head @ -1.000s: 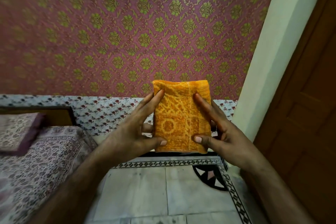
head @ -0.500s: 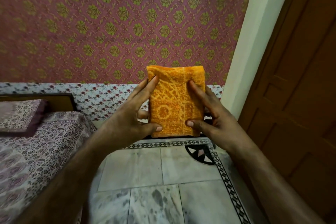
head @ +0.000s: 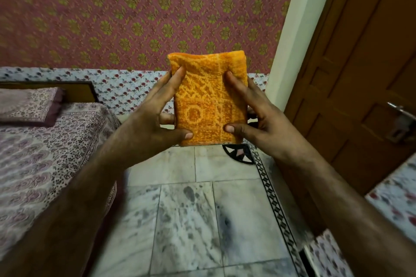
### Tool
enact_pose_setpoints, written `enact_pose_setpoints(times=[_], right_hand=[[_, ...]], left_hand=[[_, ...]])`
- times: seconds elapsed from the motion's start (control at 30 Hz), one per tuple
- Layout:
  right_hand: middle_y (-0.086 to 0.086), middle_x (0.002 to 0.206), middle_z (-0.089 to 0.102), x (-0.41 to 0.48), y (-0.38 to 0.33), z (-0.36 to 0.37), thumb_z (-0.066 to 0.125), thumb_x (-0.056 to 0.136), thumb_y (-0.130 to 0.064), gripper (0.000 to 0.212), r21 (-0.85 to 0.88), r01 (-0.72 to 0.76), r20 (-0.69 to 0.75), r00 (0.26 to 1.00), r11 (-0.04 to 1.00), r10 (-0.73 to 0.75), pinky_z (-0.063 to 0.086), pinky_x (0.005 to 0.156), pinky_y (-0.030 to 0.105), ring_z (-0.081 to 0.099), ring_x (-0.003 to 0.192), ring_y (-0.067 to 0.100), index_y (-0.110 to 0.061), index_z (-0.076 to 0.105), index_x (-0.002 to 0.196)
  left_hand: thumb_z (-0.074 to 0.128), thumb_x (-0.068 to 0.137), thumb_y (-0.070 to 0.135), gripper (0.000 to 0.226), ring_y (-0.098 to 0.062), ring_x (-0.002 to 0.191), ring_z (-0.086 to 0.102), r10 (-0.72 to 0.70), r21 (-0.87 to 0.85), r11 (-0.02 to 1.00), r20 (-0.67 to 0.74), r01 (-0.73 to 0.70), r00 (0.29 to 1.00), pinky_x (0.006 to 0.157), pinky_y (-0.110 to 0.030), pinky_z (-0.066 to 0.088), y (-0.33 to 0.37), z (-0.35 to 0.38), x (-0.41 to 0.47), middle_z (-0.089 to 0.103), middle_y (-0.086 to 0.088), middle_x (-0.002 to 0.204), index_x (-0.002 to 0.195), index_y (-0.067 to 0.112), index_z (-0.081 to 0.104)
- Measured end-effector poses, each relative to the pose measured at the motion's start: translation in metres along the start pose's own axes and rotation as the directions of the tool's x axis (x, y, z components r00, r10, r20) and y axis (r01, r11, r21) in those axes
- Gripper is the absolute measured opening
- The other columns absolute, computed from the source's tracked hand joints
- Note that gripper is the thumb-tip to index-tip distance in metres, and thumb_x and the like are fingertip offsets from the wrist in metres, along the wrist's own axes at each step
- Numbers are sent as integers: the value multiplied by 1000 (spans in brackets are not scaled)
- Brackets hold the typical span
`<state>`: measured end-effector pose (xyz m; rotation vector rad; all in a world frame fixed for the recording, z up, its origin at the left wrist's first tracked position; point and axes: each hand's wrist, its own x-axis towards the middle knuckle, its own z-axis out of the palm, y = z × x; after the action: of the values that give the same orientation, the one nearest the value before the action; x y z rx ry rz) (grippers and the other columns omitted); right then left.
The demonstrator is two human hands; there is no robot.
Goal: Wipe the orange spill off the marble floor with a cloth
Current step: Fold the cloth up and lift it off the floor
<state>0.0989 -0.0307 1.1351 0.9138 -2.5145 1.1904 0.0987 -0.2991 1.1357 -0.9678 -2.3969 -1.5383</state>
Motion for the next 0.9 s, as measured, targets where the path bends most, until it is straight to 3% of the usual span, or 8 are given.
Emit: enact_pose_setpoints(times=[0.13, 0.23, 0.37, 0.43, 0.57, 0.67, 0.73, 0.9], right_hand=[[-14, 169, 6, -30, -16, -3, 70, 97, -18, 88, -27, 14, -13, 1000, 1000, -14, 43, 94, 4, 12, 142, -23, -41, 14, 160], [-16, 170, 3, -48, -27, -5, 70, 96, -18, 89, -26, 12, -30, 999, 1000, -13, 43, 97, 6, 9, 141, -24, -43, 14, 160], [-21, 169, 3, -76, -44, -7, 70, 95, -20, 90, -11, -2, -69, 998, 1000, 1, 57, 100, 34, 22, 149, -5, -45, 14, 160], [-22, 169, 5, -92, -53, -6, 71, 95, -18, 90, -6, -5, -82, 997, 1000, 5, 59, 96, 41, 25, 149, -3, -43, 14, 161], [-25, 168, 4, -125, -74, 1, 71, 94, -24, 91, -11, -40, -95, 995, 999, 39, 54, 104, 45, 21, 153, 5, -52, 14, 158], [-25, 168, 4, -148, -95, 12, 71, 93, -25, 90, 13, -71, -92, 993, 997, 72, 57, 99, 42, 25, 152, 8, -57, 15, 156], [-24, 169, 3, -163, -110, 20, 72, 93, -25, 91, 30, -85, -98, 991, 996, 87, 57, 99, 44, 23, 154, 12, -60, 15, 155], [-20, 170, 6, -194, -143, 33, 73, 93, -23, 91, 40, -75, -95, 992, 996, 79, 55, 103, 47, 22, 155, 14, -58, 17, 155]], left_hand=[[79, 74, 17, 111, -16, 147, 36, 0, 29, 1000, -5, 0, 1000, 89, -36, 61, 21, 13, -24, 6, 17, 166, 160, 34, 10], [80, 75, 12, 112, -17, 142, 44, -29, 13, 999, 2, 29, 1000, 87, -35, 61, 37, 19, -34, 7, 20, 165, 159, 38, 10], [80, 78, -4, 116, -19, 128, 57, -71, -49, 996, 3, 71, 997, 79, -33, 63, 58, 30, -48, 7, 29, 162, 155, 51, 13], [79, 78, -5, 115, -16, 123, 62, -65, -62, 996, 14, 66, 998, 77, -34, 63, 66, 38, -59, 8, 30, 162, 153, 53, 14], [77, 80, -6, 113, -17, 113, 69, -69, -115, 991, 35, 72, 997, 77, -37, 63, 82, 47, -92, 6, 28, 163, 152, 54, 15], [78, 82, -1, 111, -22, 129, 57, -59, -99, 993, 57, 65, 997, 82, -33, 62, 94, 47, -121, 5, 33, 161, 153, 57, 14], [78, 82, 1, 111, -16, 135, 50, -58, -91, 994, 55, 63, 997, 83, -31, 61, 104, 47, -141, 4, 33, 161, 153, 57, 14], [77, 82, -2, 111, -6, 119, 62, -93, -131, 986, 52, 99, 994, 76, -29, 62, 129, 49, -185, 3, 34, 161, 153, 56, 15]])
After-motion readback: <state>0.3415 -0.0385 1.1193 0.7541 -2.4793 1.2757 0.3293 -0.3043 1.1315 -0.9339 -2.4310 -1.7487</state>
